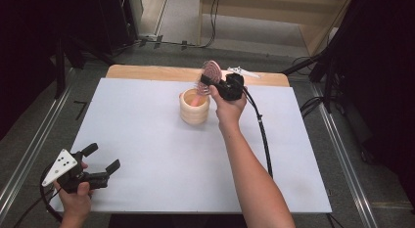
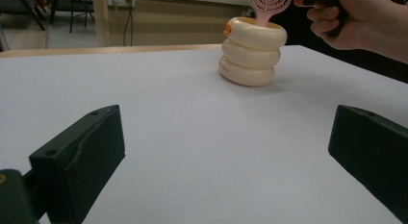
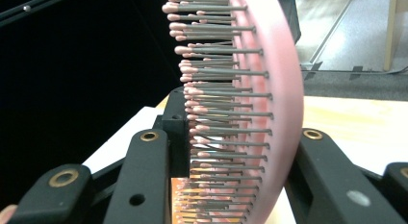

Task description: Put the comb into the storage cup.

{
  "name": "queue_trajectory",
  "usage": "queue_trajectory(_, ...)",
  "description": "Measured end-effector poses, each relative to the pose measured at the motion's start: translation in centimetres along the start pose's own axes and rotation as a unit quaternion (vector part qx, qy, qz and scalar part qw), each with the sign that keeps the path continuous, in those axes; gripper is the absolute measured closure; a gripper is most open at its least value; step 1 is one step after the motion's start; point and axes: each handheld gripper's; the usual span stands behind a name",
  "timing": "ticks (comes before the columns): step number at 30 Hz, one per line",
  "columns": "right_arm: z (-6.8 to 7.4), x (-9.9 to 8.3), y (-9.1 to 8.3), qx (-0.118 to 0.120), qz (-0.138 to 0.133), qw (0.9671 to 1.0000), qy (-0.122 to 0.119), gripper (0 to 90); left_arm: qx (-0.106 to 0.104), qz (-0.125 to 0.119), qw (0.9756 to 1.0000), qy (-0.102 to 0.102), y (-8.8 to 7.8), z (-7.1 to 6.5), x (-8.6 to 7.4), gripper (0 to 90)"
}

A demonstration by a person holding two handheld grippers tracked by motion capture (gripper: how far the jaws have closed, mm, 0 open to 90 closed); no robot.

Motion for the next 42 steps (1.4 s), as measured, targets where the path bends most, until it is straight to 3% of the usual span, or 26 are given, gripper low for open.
queue_trajectory(5,-0.2,-0.6,0.2,-0.008,0.005,0.9999,0.008,62.3,0.000,0.000,1.0000,-0.001,0.0,0.0,0.0,0.0)
queue_trajectory(10,-1.1,-1.0,0.3,-0.003,0.003,0.9994,0.035,61.3,0.001,-0.001,1.0000,0.001,0.0,0.0,0.0,0.0)
queue_trajectory(13,-1.2,-1.0,0.2,-0.009,0.004,0.9993,0.035,60.0,0.000,-0.001,1.0000,0.000,0.0,0.0,0.0,0.0)
queue_trajectory(16,-1.2,-1.0,0.1,-0.020,0.007,0.9995,0.025,53.0,0.000,-0.001,1.0000,0.000,0.0,-0.1,0.0,0.0)
queue_trajectory(19,-1.2,-1.0,-0.1,-0.021,0.017,0.9995,0.016,39.5,0.000,0.000,1.0000,0.000,0.0,-0.1,0.0,0.0)
queue_trajectory(21,-1.3,-1.0,-0.3,-0.011,0.023,0.9996,0.007,32.7,0.000,0.001,1.0000,0.001,0.0,-0.1,0.0,0.0)
queue_trajectory(24,-1.3,-0.8,-0.6,-0.011,0.026,0.9996,-0.006,14.6,0.000,0.001,1.0000,0.000,0.1,-0.1,0.0,0.0)
queue_trajectory(29,-1.0,-0.6,-1.1,-0.023,0.026,0.9991,-0.025,7.4,0.000,0.001,1.0000,0.001,0.1,-0.1,0.0,0.0)
queue_trajectory(31,-0.8,-0.6,-1.5,-0.007,0.029,0.9989,-0.037,0.0,0.000,0.001,1.0000,0.000,0.1,0.0,0.0,0.0)
queue_trajectory(32,-0.8,-0.6,-1.6,0.004,0.030,0.9988,-0.040,0.0,0.000,0.002,1.0000,0.001,0.1,0.0,0.0,0.0)
queue_trajectory(36,-0.2,-0.7,-2.2,-0.018,0.038,0.9965,-0.072,0.0,0.000,0.002,1.0000,0.001,0.1,0.0,0.0,0.0)
queue_trajectory(42,-0.2,-0.7,-3.3,-0.023,0.032,0.9964,-0.075,0.0,0.000,0.003,1.0000,0.003,0.1,-0.1,0.0,0.0)
Point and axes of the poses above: each handheld gripper's, and its own axes: y roughly forward along the jaws, x roughly out of its top, z roughly to its left, and after that the axes turned 3 degrees about z, right-handed
